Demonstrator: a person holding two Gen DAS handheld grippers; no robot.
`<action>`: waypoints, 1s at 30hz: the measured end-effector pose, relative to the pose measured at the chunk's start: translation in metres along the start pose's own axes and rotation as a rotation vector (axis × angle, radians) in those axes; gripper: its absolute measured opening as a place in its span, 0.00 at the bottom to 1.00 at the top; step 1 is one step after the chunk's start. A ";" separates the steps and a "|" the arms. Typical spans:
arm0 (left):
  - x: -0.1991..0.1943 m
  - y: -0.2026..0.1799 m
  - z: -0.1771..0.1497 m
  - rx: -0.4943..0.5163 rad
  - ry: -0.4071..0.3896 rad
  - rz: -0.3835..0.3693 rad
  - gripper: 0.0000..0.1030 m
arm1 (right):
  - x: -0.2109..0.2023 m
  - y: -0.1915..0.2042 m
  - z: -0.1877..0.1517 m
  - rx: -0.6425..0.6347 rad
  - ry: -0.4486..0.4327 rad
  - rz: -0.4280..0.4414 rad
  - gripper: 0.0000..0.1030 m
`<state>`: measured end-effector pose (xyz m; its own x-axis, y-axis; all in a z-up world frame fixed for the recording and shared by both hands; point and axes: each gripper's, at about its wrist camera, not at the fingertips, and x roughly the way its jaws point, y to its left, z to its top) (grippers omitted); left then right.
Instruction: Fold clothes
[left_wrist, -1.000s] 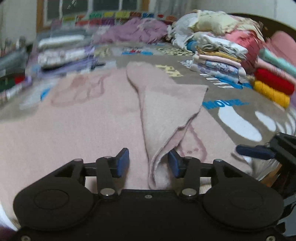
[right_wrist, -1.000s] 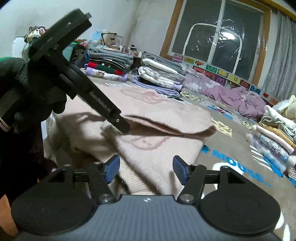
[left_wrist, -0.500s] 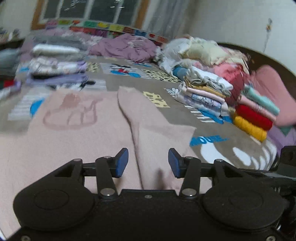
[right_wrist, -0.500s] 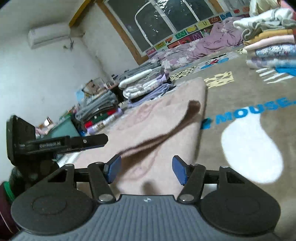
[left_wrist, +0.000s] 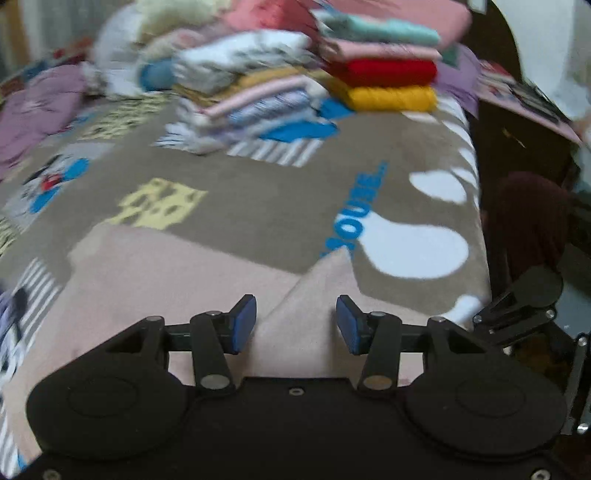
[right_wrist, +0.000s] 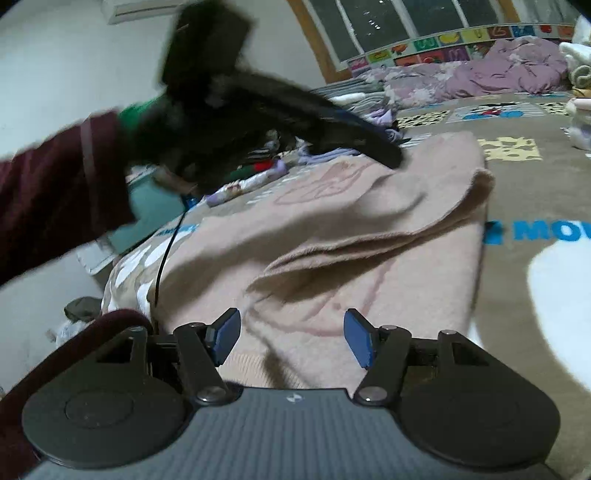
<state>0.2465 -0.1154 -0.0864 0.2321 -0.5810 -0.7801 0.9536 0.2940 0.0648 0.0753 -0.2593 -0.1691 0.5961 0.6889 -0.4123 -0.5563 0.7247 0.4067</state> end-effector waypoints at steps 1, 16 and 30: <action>0.006 0.001 0.002 0.004 0.018 -0.022 0.46 | 0.000 0.001 0.000 -0.004 0.005 0.003 0.61; -0.012 0.067 -0.042 -0.408 -0.273 -0.068 0.07 | -0.009 0.003 0.001 -0.075 0.031 -0.001 0.65; 0.003 0.085 -0.059 -0.650 -0.420 -0.002 0.07 | -0.021 -0.012 -0.005 0.045 0.031 0.029 0.56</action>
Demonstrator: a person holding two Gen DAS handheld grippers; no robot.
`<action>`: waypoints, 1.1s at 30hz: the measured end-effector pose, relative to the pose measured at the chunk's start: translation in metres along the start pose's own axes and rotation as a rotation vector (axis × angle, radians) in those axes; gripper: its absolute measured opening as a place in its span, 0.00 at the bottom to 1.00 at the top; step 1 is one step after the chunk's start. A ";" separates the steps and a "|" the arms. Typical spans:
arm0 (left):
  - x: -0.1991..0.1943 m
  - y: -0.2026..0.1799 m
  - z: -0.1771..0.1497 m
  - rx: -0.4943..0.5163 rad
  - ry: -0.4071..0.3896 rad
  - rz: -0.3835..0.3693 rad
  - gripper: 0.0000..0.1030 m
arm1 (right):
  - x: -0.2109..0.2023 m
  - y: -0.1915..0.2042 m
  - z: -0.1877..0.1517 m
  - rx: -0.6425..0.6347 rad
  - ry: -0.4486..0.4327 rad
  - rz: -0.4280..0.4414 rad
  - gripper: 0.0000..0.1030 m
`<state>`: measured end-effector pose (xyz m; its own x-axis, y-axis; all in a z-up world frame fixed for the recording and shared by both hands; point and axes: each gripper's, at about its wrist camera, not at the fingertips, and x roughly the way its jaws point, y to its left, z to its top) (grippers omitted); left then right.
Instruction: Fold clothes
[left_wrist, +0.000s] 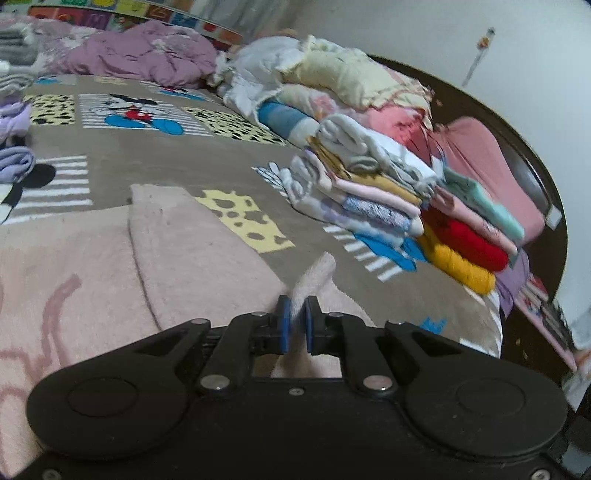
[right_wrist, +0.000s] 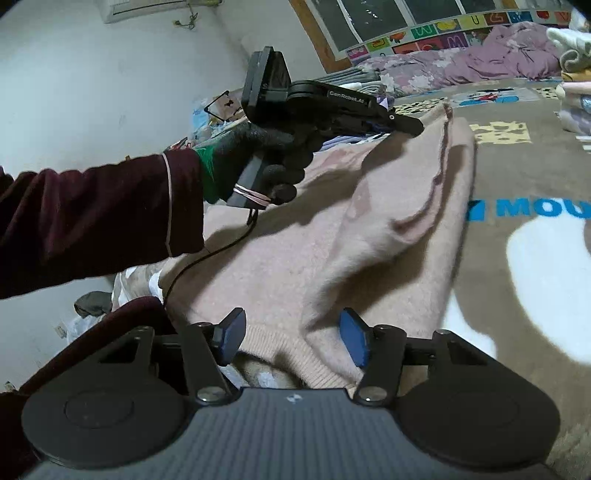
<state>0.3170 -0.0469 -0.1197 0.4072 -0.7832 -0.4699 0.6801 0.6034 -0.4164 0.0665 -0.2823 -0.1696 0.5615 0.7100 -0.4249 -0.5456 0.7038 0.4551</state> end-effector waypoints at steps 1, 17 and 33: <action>0.000 0.001 -0.002 0.002 0.001 0.006 0.07 | 0.000 -0.001 0.000 0.010 -0.001 0.004 0.56; 0.026 0.003 -0.011 -0.002 0.082 0.166 0.15 | 0.000 -0.006 -0.005 0.086 0.003 0.030 0.56; -0.035 -0.063 -0.052 0.129 0.003 0.292 0.27 | 0.001 0.074 -0.004 -0.499 -0.169 -0.306 0.53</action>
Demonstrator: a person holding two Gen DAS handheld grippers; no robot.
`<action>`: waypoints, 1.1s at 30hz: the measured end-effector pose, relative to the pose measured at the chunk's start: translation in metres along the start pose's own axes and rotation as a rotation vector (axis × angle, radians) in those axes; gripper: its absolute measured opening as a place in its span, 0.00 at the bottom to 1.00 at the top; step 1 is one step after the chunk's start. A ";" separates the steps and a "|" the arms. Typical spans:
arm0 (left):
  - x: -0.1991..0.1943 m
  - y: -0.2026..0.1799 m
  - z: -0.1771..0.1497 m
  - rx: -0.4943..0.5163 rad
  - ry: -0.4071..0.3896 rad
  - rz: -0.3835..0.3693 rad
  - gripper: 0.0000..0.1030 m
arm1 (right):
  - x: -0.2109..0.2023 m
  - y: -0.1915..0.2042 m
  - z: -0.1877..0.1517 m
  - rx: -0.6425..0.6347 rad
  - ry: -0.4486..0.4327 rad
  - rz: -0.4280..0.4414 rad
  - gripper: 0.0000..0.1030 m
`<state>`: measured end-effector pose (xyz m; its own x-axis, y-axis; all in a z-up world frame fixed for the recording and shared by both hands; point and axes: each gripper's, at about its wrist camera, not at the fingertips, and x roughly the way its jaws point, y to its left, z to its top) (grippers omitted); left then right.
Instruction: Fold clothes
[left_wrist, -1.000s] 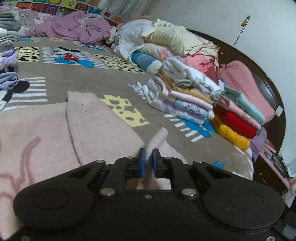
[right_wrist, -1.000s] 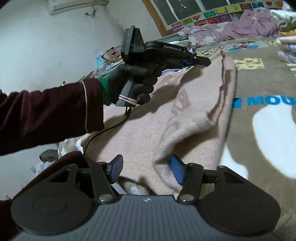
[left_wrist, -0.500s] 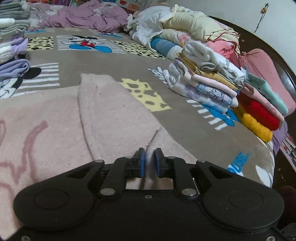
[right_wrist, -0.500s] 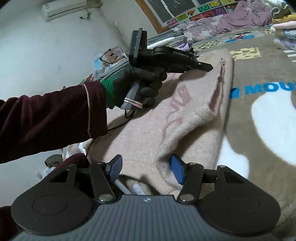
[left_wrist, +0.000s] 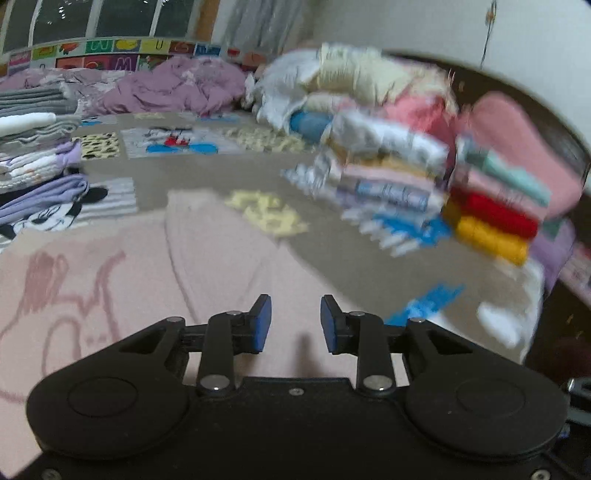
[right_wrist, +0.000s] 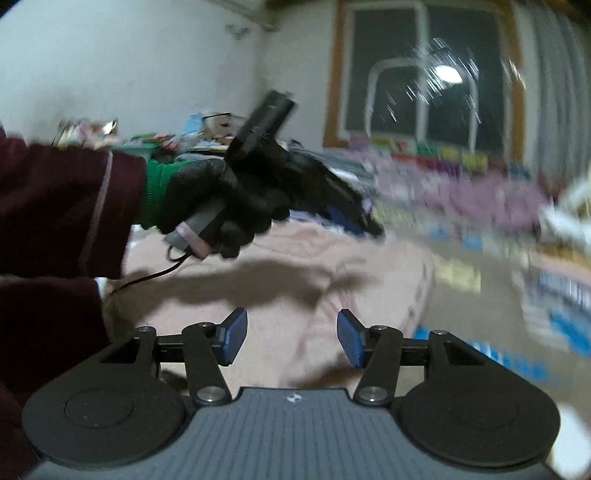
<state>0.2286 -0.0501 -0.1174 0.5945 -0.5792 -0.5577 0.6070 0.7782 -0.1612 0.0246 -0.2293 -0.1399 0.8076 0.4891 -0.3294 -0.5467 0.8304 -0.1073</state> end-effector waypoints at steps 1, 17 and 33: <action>0.007 -0.001 -0.003 0.008 0.023 0.025 0.26 | 0.009 0.003 0.000 -0.028 0.011 -0.005 0.53; -0.003 0.000 -0.019 -0.221 -0.041 0.072 0.53 | 0.034 -0.006 -0.019 0.228 0.128 0.065 0.73; -0.182 0.053 -0.103 -0.612 -0.286 0.431 0.68 | -0.005 -0.015 -0.004 0.429 -0.036 0.104 0.73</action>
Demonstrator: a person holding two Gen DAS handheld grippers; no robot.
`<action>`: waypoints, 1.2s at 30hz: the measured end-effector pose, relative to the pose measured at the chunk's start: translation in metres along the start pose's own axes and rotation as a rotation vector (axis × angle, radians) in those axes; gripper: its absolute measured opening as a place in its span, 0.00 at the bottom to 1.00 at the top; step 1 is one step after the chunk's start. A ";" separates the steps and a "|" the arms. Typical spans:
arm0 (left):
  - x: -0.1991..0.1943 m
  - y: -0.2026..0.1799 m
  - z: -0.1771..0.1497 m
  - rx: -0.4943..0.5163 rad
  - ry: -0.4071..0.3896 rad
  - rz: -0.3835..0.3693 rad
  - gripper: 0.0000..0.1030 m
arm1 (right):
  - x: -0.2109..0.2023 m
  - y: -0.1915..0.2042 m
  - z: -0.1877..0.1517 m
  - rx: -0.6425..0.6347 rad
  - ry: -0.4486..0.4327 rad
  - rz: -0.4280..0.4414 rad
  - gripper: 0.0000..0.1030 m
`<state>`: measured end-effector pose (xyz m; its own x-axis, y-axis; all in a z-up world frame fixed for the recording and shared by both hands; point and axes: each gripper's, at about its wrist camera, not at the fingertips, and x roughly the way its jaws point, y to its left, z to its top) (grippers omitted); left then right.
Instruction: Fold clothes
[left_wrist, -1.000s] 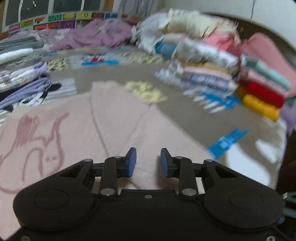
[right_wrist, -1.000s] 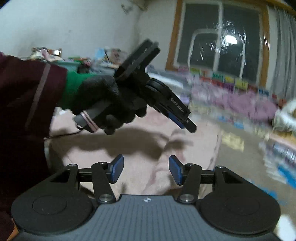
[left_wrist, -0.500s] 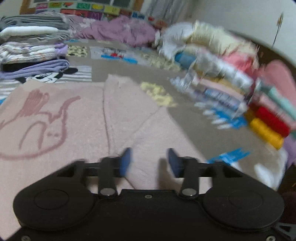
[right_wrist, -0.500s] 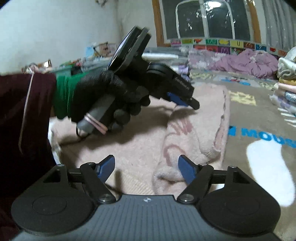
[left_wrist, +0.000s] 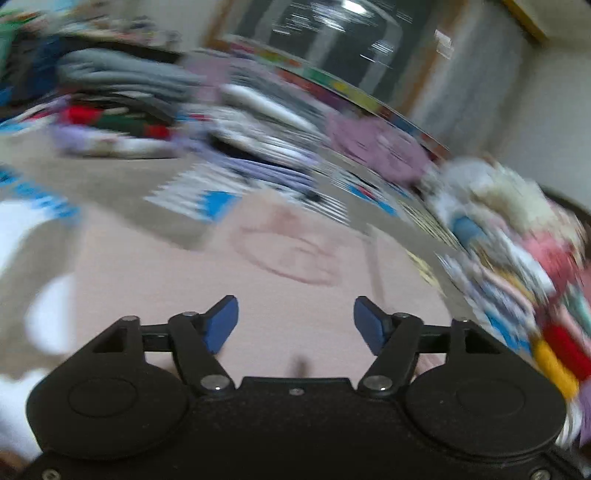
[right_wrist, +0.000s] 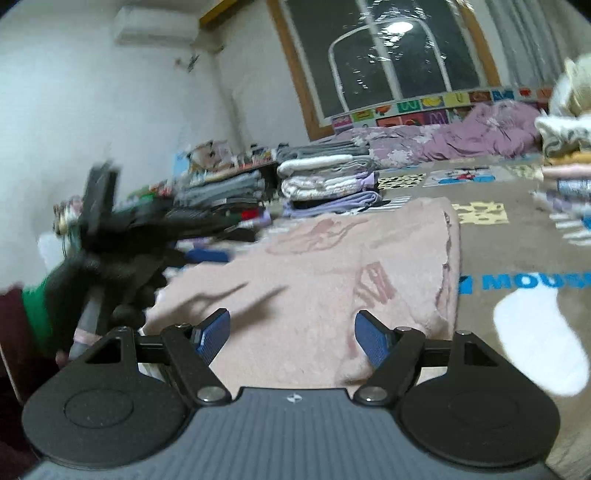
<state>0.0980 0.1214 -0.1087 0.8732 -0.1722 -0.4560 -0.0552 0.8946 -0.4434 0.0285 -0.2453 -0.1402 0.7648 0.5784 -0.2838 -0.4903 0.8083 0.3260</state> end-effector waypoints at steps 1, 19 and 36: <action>-0.006 0.012 0.001 -0.038 -0.016 0.031 0.68 | 0.001 -0.001 0.001 0.026 -0.010 0.003 0.73; -0.036 0.109 -0.024 -0.464 0.005 0.058 0.54 | 0.032 -0.005 -0.002 0.217 0.014 0.095 0.73; -0.018 0.092 -0.010 -0.325 -0.017 0.024 0.03 | 0.035 -0.021 0.003 0.327 -0.004 0.137 0.73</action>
<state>0.0726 0.2033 -0.1490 0.8776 -0.1433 -0.4575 -0.2251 0.7193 -0.6572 0.0669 -0.2421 -0.1542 0.7029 0.6783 -0.2141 -0.4295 0.6446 0.6324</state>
